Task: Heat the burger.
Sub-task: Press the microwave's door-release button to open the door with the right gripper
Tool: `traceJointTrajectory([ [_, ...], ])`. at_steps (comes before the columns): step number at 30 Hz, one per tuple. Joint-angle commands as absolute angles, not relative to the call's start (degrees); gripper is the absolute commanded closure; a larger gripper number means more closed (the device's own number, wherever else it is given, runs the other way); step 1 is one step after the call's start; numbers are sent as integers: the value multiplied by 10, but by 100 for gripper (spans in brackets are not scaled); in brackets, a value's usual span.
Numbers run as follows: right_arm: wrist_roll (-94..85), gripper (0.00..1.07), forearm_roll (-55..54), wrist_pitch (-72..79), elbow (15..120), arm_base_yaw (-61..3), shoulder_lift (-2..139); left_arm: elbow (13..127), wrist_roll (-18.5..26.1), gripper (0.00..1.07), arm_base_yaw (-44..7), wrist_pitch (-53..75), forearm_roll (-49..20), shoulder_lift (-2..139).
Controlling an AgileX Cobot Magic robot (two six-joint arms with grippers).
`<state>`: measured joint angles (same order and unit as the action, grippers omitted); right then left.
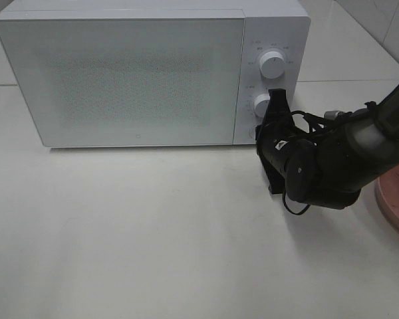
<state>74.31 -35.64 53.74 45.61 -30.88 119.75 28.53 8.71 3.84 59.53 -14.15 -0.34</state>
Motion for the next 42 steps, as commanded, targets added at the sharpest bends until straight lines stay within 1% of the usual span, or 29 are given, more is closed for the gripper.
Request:
traceJointTrajectory([
  [1,729,107,-359,534,463,-300,1196,284,87,9,41,592,-143,-11],
  [12,725,107,-348,522,464,-295,1199,284,87,9,41,592,-143,-11],
  [17,747,107,-345,520,477,-295,1222,284,87,9,41,592,-143,-11],
  [30,736,107,-351,527,497,-295,1230,284,87,9,41,592,-143,-11],
  [38,721,107,-362,539,519,-295,1235,284,87,9,41,592,-143,-11],
  [42,713,107,-363,588,529,-295,1235,284,87,9,41,592,-143,-11],
])
